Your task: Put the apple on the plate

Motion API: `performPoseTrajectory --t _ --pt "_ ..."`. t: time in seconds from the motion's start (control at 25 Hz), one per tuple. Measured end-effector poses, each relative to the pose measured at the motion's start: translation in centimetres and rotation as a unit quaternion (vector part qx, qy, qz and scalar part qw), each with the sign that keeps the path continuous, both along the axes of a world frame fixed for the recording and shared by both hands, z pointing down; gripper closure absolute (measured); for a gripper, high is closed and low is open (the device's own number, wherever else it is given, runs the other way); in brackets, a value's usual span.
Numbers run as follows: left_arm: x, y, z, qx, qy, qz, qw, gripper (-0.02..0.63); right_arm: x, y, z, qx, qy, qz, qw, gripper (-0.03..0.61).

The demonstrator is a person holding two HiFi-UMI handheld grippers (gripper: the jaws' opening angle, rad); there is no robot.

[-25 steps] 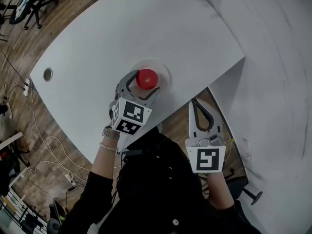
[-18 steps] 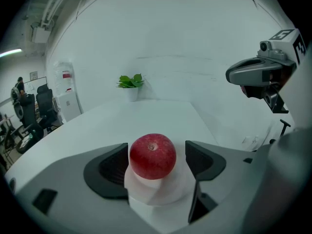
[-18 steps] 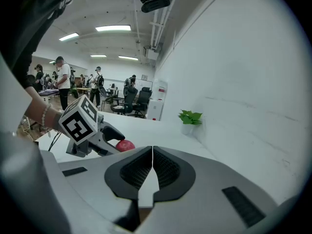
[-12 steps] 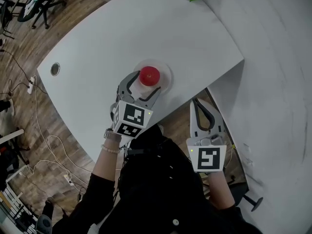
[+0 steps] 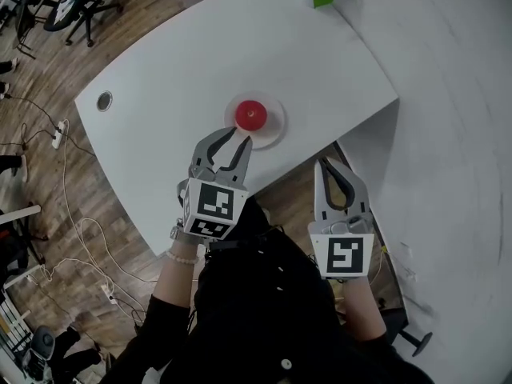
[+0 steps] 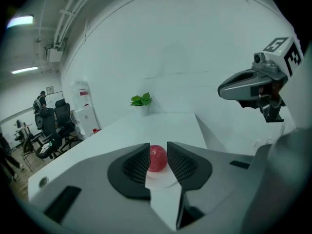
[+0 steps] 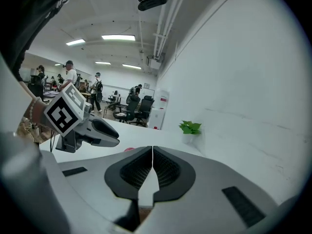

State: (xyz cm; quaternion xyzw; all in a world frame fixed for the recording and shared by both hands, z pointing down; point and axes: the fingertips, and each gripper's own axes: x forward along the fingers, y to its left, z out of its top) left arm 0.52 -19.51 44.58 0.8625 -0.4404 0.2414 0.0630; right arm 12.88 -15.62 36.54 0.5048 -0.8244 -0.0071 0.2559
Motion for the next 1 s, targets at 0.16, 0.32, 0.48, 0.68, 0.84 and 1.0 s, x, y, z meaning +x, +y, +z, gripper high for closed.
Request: performPoseTrajectory --t 0.16,0.32,0.48,0.68,0.84,1.0 --pt "-0.3 1.1 -3.2 0.029 0.010 0.000 0.9995 0.543 -0.3 1.0 -1.2 0.015 0.001 -0.009 1.000 0.535" --pt "-1.3 2.6 -5.2 0.045 -0.005 -0.007 0.9989 0.565 -1.2 1.7 -2.5 0.034 -0.007 -0.018 0.999 0.535" --pt "-1.4 4.2 -7.1 0.060 -0.017 -0.014 0.9979 0.572 -1.4 2.8 -3.9 0.053 -0.011 -0.030 0.998 0.535" --pt "-1.3 6.2 -9.8 0.085 -0.020 -0.021 0.9959 0.580 -1.6 3.9 -4.9 0.067 -0.019 -0.039 0.997 0.535" --pt "-1.4 7.6 -11.6 0.103 -0.019 -0.026 0.9941 0.581 -1.5 4.5 -5.9 0.076 -0.025 -0.041 0.996 0.535" --pt "-1.6 8.5 -12.8 0.111 -0.015 -0.031 0.9933 0.581 -1.6 5.0 -6.7 0.087 -0.023 -0.049 0.995 0.535"
